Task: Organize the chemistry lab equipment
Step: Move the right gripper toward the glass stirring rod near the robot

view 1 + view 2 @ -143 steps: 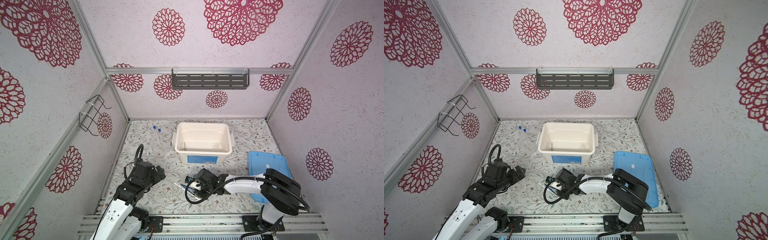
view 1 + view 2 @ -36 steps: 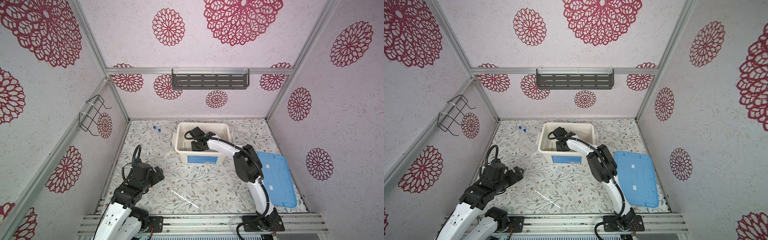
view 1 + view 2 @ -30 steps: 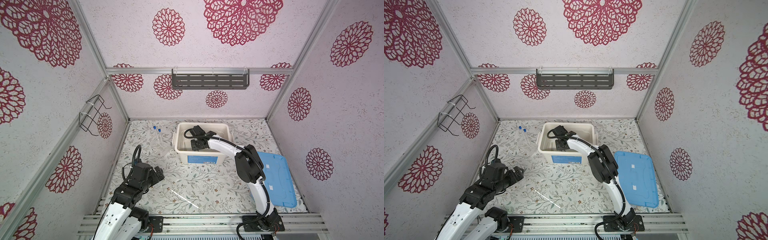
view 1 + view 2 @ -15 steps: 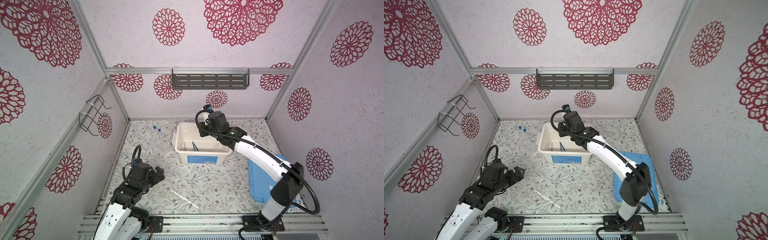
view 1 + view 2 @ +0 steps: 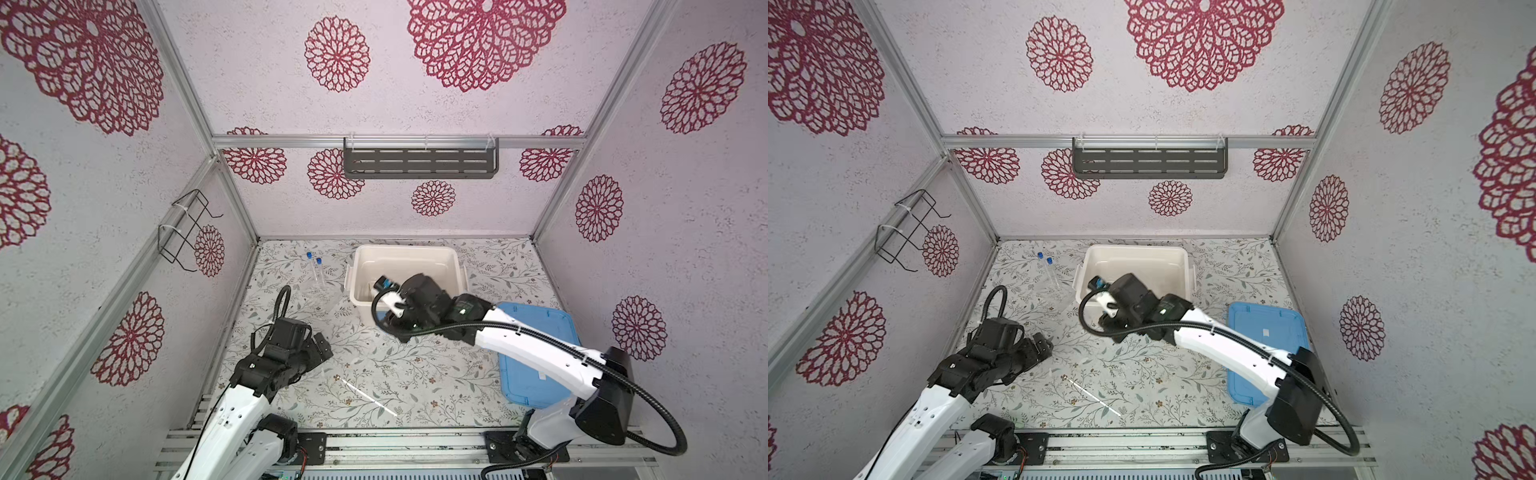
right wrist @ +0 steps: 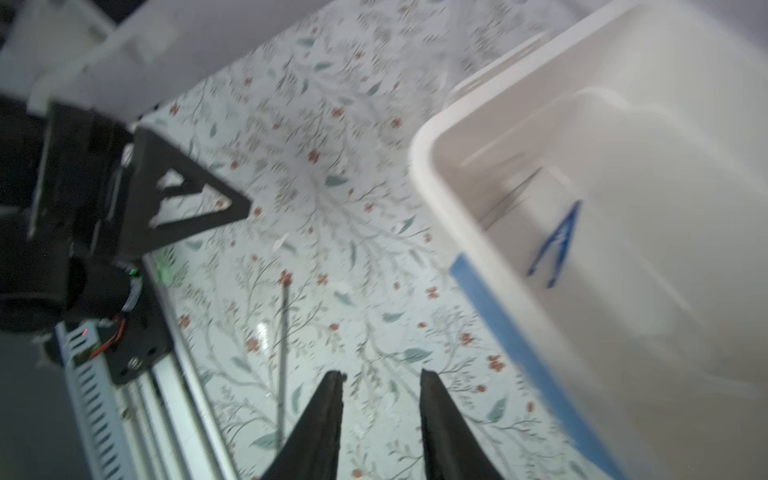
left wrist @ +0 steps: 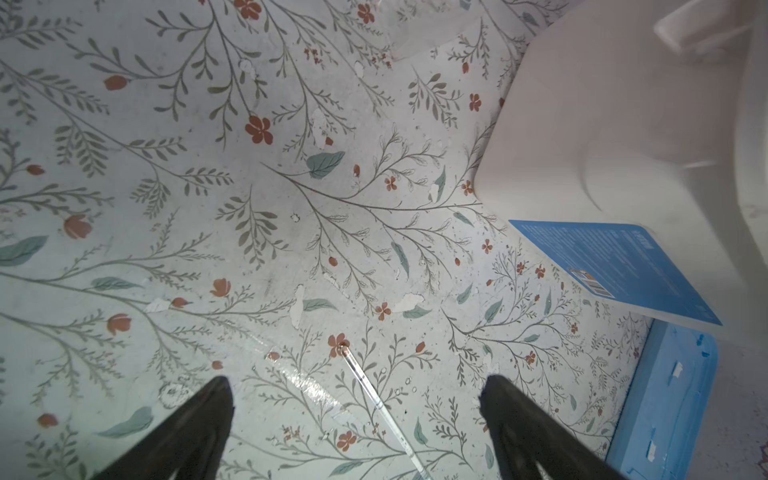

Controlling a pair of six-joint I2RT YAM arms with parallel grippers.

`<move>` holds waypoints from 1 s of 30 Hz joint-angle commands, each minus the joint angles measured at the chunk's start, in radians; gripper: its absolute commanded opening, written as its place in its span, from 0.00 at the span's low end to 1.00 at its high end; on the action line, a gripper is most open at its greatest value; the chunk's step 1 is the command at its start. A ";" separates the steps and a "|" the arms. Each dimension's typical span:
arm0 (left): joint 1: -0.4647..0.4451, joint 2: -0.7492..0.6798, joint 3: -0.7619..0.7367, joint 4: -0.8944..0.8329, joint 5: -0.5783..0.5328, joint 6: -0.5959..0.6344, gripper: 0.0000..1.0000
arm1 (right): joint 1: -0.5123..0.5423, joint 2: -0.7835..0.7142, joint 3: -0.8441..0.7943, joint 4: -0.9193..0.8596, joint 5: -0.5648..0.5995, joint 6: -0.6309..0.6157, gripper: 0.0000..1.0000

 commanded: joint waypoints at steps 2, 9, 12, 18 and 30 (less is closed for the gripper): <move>0.031 0.059 0.030 -0.100 0.001 -0.097 0.99 | 0.090 0.027 -0.106 -0.014 -0.010 0.081 0.38; 0.147 0.077 0.028 -0.147 0.034 -0.137 0.91 | 0.241 0.196 -0.093 -0.005 -0.010 0.139 0.42; 0.215 0.079 0.002 -0.137 0.095 -0.143 0.87 | 0.279 0.279 -0.039 -0.083 0.055 0.125 0.43; 0.275 0.073 -0.035 -0.109 0.152 -0.152 0.82 | 0.321 0.361 -0.007 -0.161 0.095 0.109 0.42; 0.280 0.094 -0.060 -0.082 0.158 -0.182 0.79 | 0.322 0.443 0.039 -0.239 0.172 0.120 0.19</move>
